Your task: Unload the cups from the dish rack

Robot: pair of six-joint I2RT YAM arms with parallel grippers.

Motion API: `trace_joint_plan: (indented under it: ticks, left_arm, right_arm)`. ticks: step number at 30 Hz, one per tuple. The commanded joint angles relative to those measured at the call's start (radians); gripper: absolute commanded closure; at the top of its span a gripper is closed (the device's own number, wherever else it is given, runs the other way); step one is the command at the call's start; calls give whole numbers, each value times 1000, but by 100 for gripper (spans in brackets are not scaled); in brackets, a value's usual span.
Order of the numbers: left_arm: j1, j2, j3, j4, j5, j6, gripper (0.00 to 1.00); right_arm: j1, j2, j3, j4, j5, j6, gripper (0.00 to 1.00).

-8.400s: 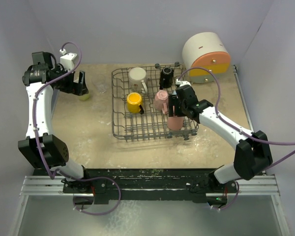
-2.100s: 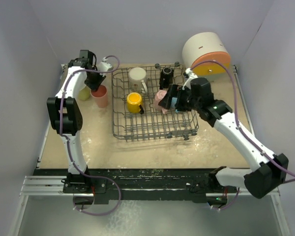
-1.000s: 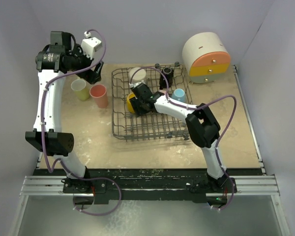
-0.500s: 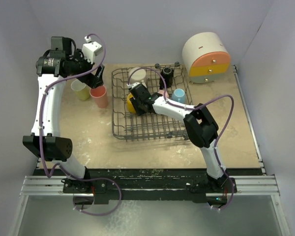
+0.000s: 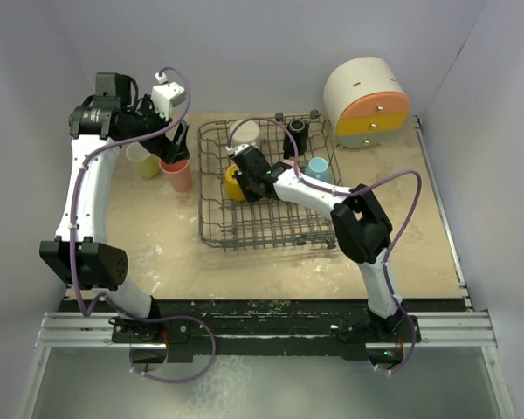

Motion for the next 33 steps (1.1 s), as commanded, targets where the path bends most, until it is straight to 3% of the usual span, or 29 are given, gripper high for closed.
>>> trace_joint_plan:
  ticks: [1, 9, 15, 20, 26, 29, 33]
  left_arm:
    - [4, -76, -86, 13, 93, 125, 1]
    - [-2, -234, -322, 89, 232, 336, 1]
    - [-56, -372, -463, 197, 301, 434, 1]
    - [-73, -425, -470, 245, 368, 445, 1]
    - [-77, -490, -502, 355, 466, 459, 3]
    - [-81, -490, -484, 337, 474, 466, 5]
    - [-84, -492, -452, 241, 456, 575, 7]
  right_arm:
    - [0, -172, 56, -4, -50, 43, 100]
    - [-41, -357, -11, 14, -285, 189, 100]
    - [-134, -563, -232, 264, -657, 419, 100]
    - [-151, -655, -351, 429, -838, 581, 100]
    - [-155, -685, -564, 939, -1040, 981, 100]
    - [-156, -670, -637, 1245, -1043, 1168, 100]
    - [-153, -646, -670, 1428, -1038, 1310, 100]
